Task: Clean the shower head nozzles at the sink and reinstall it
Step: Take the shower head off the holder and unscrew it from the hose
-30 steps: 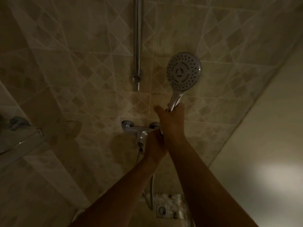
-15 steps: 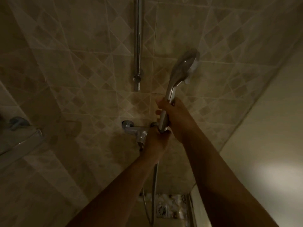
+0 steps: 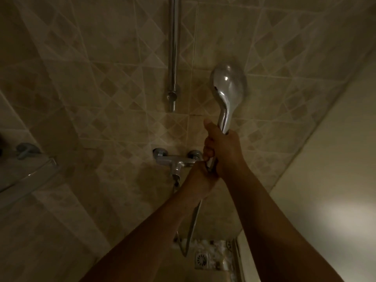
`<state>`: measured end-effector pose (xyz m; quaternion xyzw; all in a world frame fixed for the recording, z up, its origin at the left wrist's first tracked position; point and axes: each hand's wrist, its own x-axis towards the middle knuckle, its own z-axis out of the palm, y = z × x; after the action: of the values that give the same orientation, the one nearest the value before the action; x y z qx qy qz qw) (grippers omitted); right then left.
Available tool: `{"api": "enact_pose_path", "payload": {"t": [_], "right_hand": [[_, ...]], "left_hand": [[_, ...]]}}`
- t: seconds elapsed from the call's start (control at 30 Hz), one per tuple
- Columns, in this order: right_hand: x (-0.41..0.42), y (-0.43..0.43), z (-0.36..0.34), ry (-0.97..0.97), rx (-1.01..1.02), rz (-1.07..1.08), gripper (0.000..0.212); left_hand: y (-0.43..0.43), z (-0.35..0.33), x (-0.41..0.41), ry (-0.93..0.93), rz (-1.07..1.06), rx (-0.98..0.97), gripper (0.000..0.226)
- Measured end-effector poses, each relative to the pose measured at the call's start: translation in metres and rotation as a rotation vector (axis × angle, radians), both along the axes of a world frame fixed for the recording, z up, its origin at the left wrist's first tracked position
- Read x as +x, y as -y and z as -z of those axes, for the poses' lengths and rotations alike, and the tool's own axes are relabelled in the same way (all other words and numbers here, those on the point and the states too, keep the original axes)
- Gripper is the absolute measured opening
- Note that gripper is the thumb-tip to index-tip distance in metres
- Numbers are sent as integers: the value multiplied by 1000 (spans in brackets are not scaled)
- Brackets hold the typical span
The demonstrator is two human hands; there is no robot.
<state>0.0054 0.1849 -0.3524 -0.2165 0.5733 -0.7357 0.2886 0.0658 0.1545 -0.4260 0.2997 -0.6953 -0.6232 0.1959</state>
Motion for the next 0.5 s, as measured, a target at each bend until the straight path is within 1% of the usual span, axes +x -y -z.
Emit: {"api": "enact_pose_path", "payload": {"t": [0.1, 0.2, 0.23, 0.27, 0.33, 0.4, 0.47, 0.5], "right_hand": [[-9, -4, 1, 86, -49, -260, 38], [-20, -11, 1, 163, -127, -580, 39], [-22, -13, 2, 170, -143, -647, 38], [-23, -14, 1, 158, -139, -655, 36], [-19, -12, -2, 79, -56, -518, 29], [-12, -8, -4, -44, 82, -292, 21], [-1, -4, -3, -84, 183, -77, 34], [6, -1, -1, -94, 191, 4, 35]], "left_hand": [[-1, 4, 7, -21, 56, 22, 38], [0, 2, 16, -53, 140, 98, 32], [3, 2, 17, -51, 157, 124, 30], [2, -1, 18, -32, 152, 126, 28], [2, 0, 14, -10, 53, 74, 20], [3, -1, 7, 38, -121, -31, 9], [3, 0, 6, 111, -239, -146, 16], [4, 3, 7, 115, -250, -197, 20]]}}
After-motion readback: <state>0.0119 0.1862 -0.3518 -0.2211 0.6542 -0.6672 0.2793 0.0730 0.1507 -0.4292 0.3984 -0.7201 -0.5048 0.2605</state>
